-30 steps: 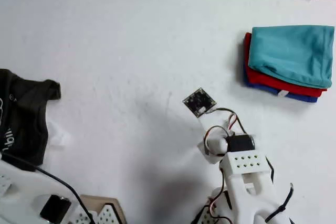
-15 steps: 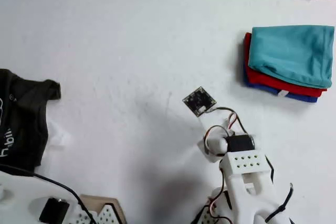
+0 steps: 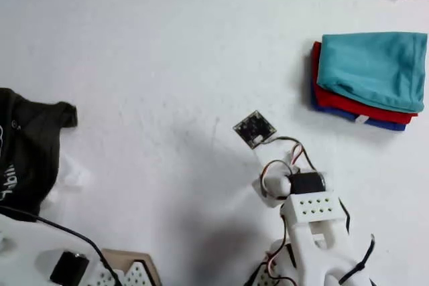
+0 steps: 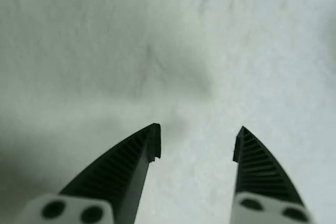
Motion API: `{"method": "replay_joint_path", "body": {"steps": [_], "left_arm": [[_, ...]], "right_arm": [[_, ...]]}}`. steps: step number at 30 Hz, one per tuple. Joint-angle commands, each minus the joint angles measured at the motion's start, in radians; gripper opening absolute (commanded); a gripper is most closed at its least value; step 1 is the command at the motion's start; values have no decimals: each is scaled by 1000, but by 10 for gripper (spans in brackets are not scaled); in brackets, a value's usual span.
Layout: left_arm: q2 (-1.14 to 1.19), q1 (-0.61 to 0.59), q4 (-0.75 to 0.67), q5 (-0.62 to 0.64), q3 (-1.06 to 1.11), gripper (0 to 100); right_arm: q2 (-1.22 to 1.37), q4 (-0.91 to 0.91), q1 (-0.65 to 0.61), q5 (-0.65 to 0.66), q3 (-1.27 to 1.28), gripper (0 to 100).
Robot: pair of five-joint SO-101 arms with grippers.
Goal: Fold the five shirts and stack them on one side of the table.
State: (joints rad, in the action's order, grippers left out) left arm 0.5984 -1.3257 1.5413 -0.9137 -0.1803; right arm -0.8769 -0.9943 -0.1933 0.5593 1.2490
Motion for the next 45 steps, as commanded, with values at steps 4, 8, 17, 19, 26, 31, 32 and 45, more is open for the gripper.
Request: {"method": "replay_joint_path", "body": {"steps": [4, 8, 17, 19, 26, 31, 32, 45], "left_arm": [[-35, 86, 245, 83, -291, 26], [-173, 137, 245, 152, -403, 25], [-589, 422, 241, 348, -421, 25], [-666, 520, 238, 400, -421, 25], [-839, 924, 204, 557, -423, 25], [-879, 1145, 129, 631, -424, 25], [-885, 1178, 115, 652, -424, 25], [-957, 1488, 66, 749, -397, 25]], "right_arm": [[-22, 21, -2, -8, -6, 230], [-21, 79, -1, -8, 17, 230], [-27, 292, -1, -8, 192, 230], [-28, 292, -1, -8, 192, 230], [-27, 295, -1, -9, 196, 230], [-27, 298, 36, -52, 196, 230], [-27, 298, 45, -81, 196, 230], [-28, 308, 50, -114, 196, 230]]}}
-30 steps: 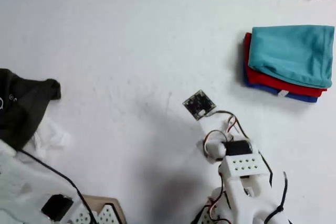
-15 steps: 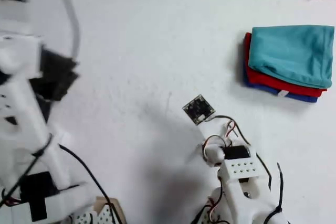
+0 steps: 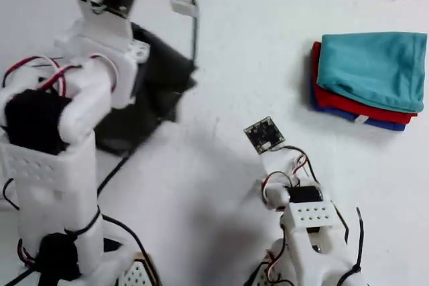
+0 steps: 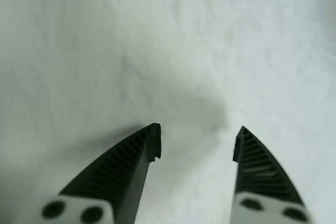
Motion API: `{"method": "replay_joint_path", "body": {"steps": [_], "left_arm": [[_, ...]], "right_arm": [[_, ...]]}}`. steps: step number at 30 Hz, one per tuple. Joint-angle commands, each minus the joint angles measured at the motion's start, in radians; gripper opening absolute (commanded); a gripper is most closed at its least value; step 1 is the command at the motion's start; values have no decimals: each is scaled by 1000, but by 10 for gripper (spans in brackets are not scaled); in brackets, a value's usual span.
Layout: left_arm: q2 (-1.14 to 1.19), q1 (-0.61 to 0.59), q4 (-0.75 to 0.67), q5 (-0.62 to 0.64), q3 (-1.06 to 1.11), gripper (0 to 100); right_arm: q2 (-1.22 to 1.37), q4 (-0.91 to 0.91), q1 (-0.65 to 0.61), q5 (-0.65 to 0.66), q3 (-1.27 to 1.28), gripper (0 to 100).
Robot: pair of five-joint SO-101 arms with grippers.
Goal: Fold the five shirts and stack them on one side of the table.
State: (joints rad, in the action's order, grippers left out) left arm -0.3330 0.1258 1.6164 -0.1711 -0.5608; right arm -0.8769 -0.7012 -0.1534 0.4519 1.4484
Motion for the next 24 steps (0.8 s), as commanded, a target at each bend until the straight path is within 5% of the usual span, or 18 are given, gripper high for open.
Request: {"method": "replay_joint_path", "body": {"steps": [1, 8, 13, 21, 24], "left_arm": [[-17, 37, -5, 6, 5, 25], [51, 34, -3, 0, 249, 29], [97, -25, -8, -2, 407, 154], [109, -334, 8, -5, 486, 188], [114, -485, -9, -98, 538, 188]], "right_arm": [[-28, 15, 10, -6, -3, 230], [-28, 15, 10, -6, -3, 230], [-28, 15, 10, -6, -3, 230], [-27, 15, 8, -6, -3, 230], [-27, 15, 7, -6, -3, 230]]}}
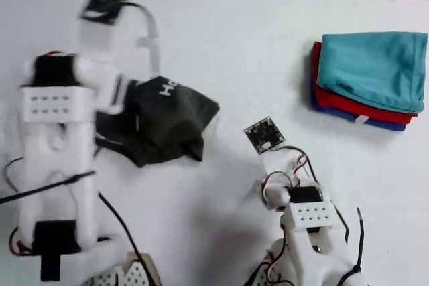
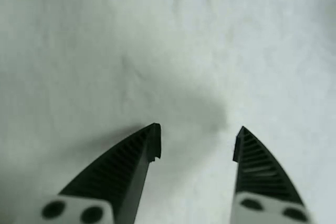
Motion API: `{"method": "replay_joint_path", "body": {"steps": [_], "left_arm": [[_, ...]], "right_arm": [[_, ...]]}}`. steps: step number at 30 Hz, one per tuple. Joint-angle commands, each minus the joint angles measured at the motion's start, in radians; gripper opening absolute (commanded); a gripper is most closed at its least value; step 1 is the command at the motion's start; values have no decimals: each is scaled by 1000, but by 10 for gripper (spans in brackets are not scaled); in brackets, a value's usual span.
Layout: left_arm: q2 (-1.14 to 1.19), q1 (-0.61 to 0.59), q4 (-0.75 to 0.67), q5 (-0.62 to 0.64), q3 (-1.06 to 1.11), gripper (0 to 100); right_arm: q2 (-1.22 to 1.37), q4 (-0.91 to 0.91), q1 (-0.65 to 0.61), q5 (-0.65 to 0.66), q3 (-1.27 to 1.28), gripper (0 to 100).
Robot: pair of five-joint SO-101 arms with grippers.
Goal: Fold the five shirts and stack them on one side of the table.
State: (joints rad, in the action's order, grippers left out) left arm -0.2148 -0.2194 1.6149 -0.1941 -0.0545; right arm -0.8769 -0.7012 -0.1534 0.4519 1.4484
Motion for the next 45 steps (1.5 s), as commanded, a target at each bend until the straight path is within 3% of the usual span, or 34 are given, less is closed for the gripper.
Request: {"method": "replay_joint_path", "body": {"steps": [1, 4, 8, 16, 23, 28, 33, 37, 45], "left_arm": [[-5, -180, -23, -117, 70, 188], [-5, -299, -114, -230, 269, 188], [-6, -473, -345, -362, 532, 188], [-6, -795, -736, -629, 877, 188], [-6, -1096, -1068, -763, 970, 188], [-9, -1186, -1172, -760, 966, 188], [-17, -1178, -1169, -752, 966, 188], [-18, -1151, -1108, -663, 944, 188], [-17, -1026, -404, -489, 547, 188]], "right_arm": [[-27, 15, 7, -6, -3, 230], [-25, 21, 7, -6, -3, 230], [-25, 21, 7, -6, -3, 230], [-25, 21, 5, -5, -3, 230], [-25, 21, 5, -5, -3, 230], [-25, 21, 5, -5, -3, 230], [-25, 21, 5, -5, -3, 230], [-25, 21, 5, -3, -3, 230], [-25, 21, 5, -3, -3, 230]]}}
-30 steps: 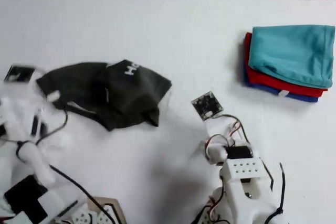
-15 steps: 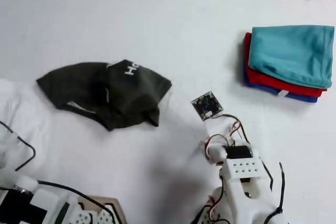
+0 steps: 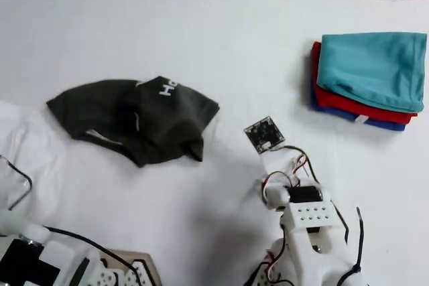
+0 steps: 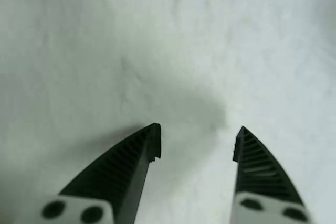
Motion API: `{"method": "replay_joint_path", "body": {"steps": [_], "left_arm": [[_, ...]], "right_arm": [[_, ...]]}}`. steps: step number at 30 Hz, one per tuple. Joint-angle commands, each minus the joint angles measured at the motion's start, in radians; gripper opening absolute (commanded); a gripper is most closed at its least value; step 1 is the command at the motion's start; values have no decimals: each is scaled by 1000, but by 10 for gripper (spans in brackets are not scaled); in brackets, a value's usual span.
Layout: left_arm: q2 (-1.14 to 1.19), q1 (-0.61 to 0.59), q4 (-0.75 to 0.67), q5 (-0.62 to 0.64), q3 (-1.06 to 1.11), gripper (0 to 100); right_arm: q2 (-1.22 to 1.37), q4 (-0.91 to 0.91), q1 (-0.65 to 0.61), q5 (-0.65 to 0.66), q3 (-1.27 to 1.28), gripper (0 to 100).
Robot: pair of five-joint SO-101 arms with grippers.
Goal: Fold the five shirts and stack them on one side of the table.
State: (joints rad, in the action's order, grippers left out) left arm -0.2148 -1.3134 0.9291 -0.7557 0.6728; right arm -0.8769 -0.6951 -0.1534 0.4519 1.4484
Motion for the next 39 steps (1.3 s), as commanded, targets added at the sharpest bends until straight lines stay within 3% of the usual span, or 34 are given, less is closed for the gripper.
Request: {"method": "replay_joint_path", "body": {"steps": [1, 6, 10, 14, 20, 24, 31, 39], "left_arm": [[-17, 91, 359, 100, -243, 188], [-9, 232, 635, 184, -513, 188], [-8, 443, 744, 189, -588, 188], [-6, 720, 772, 199, -588, 189], [-6, 1115, 763, 330, -587, 191], [-5, 1309, 695, 422, -558, 192], [-5, 1433, 479, 463, -332, 192], [0, 1435, 299, 460, -188, 192]], "right_arm": [[-25, 15, 5, -3, -3, 230], [-25, 15, 5, -5, -3, 230], [-25, 15, 5, -6, -3, 230], [-25, 15, 5, -6, -3, 230], [-27, 15, 10, -6, -3, 230], [-27, 15, 10, -6, -3, 230], [-27, 15, 10, -6, -3, 230], [-27, 15, 10, -6, -3, 230]]}}
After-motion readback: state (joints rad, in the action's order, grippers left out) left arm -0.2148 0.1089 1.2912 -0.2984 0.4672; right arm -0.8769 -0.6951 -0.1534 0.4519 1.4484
